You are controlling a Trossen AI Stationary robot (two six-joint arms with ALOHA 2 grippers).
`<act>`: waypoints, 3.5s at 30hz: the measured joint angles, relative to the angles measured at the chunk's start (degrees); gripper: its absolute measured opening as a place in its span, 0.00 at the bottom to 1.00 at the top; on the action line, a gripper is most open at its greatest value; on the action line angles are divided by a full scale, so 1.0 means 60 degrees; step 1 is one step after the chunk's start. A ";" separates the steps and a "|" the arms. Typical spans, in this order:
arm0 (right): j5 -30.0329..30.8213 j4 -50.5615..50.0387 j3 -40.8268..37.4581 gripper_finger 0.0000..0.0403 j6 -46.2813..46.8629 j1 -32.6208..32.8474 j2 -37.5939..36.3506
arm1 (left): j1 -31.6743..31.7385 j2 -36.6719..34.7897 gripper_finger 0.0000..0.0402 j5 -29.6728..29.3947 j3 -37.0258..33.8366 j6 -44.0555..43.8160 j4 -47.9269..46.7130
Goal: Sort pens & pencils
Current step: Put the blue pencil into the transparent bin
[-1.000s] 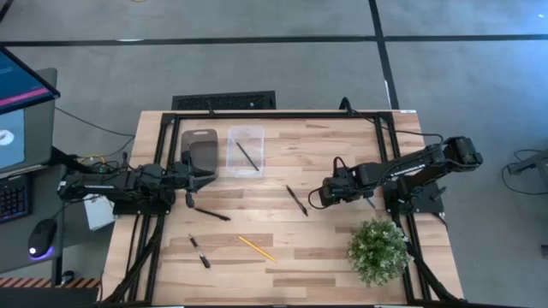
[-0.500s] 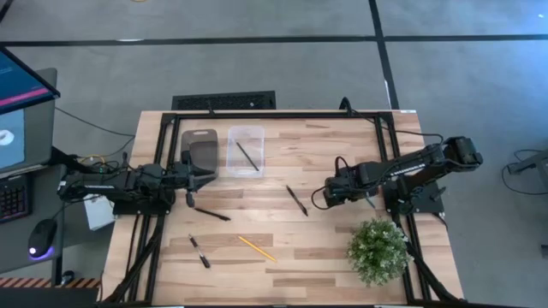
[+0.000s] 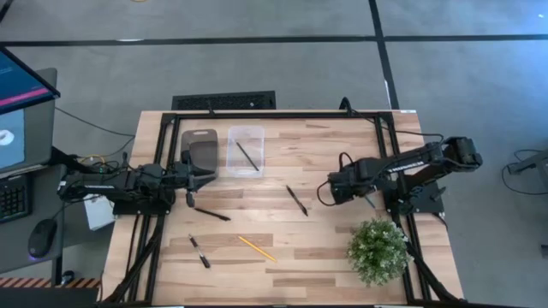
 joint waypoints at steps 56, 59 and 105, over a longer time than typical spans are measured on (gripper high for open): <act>-0.1312 0.1639 -0.1162 0.51 -0.5142 -0.3774 0.0153 | -0.0002 0.0000 0.20 -0.0006 0.0000 -0.0215 -0.0003; -0.1148 0.1652 -0.1162 0.51 -0.4858 -0.3612 0.0153 | -0.0002 -0.0001 0.20 -0.0004 0.0000 -0.0215 -0.0001; -0.0492 0.1878 -0.1162 0.31 -0.3778 -0.2869 0.0153 | -0.0002 -0.0001 0.20 0.0061 0.0004 -0.0215 -0.0004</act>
